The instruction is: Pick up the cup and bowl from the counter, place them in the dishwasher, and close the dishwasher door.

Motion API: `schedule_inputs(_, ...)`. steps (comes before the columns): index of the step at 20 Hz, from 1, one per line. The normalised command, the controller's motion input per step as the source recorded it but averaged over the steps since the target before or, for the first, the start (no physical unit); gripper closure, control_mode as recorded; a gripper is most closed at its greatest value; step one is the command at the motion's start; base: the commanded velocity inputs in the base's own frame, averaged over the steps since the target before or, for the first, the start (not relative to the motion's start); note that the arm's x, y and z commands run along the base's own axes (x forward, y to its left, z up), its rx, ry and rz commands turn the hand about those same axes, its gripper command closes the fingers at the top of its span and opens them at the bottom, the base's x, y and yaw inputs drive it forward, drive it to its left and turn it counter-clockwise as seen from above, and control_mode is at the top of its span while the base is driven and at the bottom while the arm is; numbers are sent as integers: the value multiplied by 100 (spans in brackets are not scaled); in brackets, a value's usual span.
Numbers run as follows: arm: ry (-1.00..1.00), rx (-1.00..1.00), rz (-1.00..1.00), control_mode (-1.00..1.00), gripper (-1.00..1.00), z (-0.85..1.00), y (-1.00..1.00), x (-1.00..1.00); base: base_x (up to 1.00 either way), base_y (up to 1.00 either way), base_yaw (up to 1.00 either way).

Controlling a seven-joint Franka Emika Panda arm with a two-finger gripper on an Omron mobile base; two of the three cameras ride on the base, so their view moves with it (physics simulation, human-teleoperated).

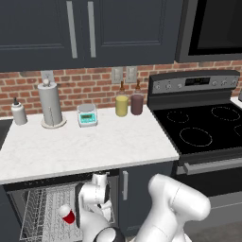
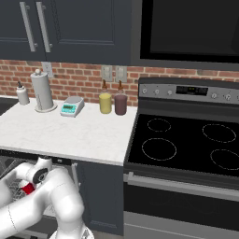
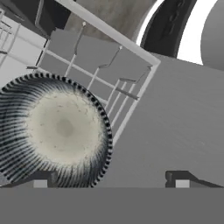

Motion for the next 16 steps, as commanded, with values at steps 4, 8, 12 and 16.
schedule_inputs(4,-5,0,0,-100,-100,68,0,-31,0,0,0)
schedule_inputs(8,-8,0,0,-100,-100,65,0,-64,0,0,0)
schedule_inputs(12,-13,0,6,-100,-100,52,0,-83,0,0,0)
schedule_inputs(16,-17,0,11,-100,-100,39,0,-87,0,0,0)
